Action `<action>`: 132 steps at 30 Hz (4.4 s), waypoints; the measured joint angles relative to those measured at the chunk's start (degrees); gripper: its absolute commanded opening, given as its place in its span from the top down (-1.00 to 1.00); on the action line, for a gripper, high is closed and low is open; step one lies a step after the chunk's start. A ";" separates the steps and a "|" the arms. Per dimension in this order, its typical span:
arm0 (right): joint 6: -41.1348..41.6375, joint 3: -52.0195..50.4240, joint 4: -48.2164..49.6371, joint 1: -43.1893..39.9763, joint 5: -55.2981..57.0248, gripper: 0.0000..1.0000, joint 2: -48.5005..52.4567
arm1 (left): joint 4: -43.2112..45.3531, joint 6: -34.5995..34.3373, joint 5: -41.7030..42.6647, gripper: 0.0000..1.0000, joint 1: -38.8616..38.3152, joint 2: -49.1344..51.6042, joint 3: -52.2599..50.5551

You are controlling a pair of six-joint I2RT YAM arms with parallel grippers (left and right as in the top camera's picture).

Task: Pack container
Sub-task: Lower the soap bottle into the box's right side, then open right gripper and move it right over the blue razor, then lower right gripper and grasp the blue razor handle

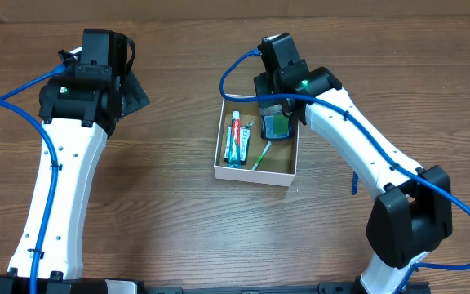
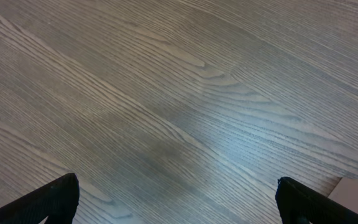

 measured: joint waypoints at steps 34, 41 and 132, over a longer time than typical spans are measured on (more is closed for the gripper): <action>0.02 -0.04 -6.38 0.04 -1.42 -0.07 -1.44 | 0.02 0.00 0.00 -1.00 0.00 0.00 0.00; 0.04 -0.04 -7.87 0.83 -2.23 -0.15 -4.15 | 0.00 0.00 0.00 -1.00 0.00 0.00 0.00; 10.71 -57.42 16.92 -26.99 -6.27 -0.91 -28.00 | 0.00 0.00 0.00 -1.00 0.00 0.00 0.00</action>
